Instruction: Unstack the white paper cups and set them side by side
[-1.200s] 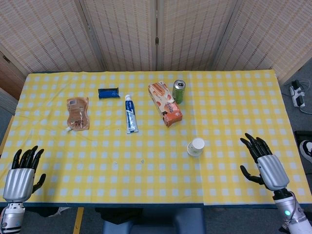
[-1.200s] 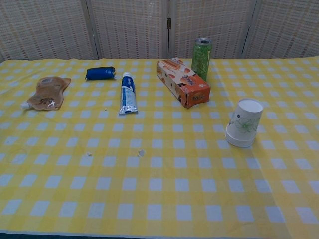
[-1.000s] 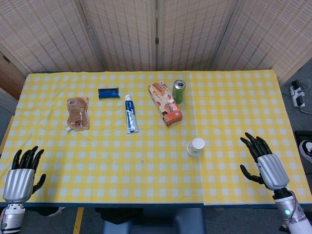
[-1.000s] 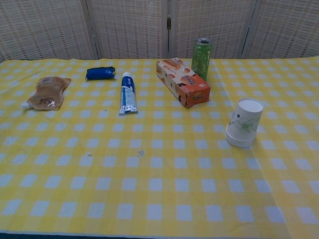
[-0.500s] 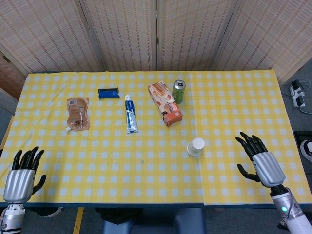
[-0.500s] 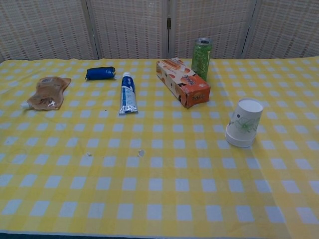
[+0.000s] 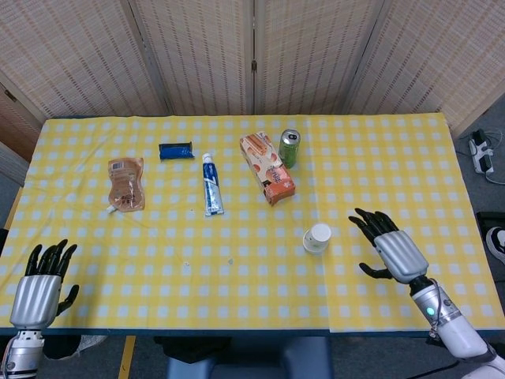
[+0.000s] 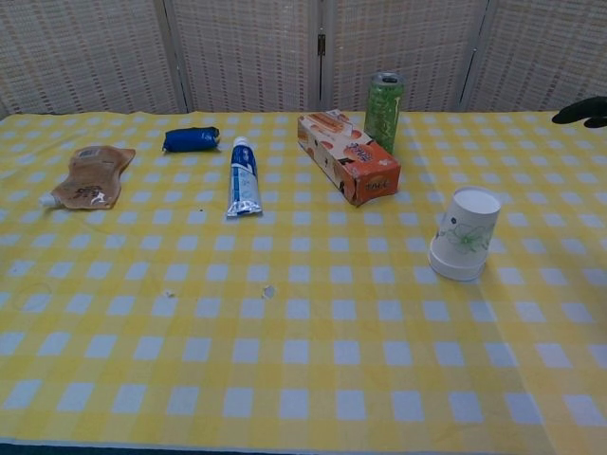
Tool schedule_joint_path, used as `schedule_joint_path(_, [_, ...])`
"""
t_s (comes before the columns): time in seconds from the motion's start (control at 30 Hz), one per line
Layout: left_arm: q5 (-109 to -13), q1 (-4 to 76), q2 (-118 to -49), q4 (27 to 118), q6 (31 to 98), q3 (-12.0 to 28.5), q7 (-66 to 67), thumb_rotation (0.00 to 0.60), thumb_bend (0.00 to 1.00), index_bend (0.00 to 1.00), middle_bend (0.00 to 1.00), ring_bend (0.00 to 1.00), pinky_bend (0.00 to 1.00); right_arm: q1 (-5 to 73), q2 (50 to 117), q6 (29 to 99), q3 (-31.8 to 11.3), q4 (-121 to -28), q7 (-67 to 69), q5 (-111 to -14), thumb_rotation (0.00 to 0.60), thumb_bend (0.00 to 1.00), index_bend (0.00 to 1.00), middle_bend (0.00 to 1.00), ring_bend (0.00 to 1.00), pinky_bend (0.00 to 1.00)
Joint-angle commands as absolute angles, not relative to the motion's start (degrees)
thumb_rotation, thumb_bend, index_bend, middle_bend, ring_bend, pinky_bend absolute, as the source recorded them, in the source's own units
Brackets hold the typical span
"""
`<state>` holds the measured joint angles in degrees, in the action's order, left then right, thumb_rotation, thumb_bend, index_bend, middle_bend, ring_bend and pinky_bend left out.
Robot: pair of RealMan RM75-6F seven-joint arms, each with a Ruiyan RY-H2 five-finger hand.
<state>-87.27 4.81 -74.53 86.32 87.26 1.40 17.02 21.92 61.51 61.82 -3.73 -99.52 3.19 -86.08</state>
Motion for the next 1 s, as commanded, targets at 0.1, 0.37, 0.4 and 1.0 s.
schedule_joint_path(0.1, [-87.12, 4.89, -74.45, 86.48, 86.86, 1.31, 17.14, 0.6, 0.38, 0.14, 0.11, 0.13, 0.0, 26.73, 61.82, 55.19, -5.9, -99.74, 2.87, -81.69, 0.6, 0.31, 0.17, 0.02, 0.03, 0.01])
schedule_joint_path(0.37, [-86.42, 4.95, -74.25, 86.77, 85.8, 1.09, 17.26, 0.6, 0.38, 0.16, 0.11, 0.13, 0.0, 31.24, 62.35, 48.52, -7.21, -98.7, 2.08, -76.9, 0.6, 0.31, 0.23, 0.06, 0.05, 0.03])
schedule_joint_path(0.4, [-86.3, 4.97, -74.25, 86.76, 85.64, 1.08, 17.22, 0.6, 0.38, 0.17, 0.11, 0.13, 0.0, 31.79, 62.53, 47.78, -7.38, -98.49, 1.87, -76.09, 0.6, 0.31, 0.23, 0.06, 0.05, 0.03])
schedule_joint_path(1.0, [-85.13, 5.29, -74.56, 85.92, 84.2, 1.17, 16.57, 0.6, 0.38, 0.17, 0.11, 0.13, 0.0, 40.57, 66.02, 38.64, -8.49, -95.46, -5.2, -63.09, 0.6, 0.31, 0.23, 0.06, 0.05, 0.03])
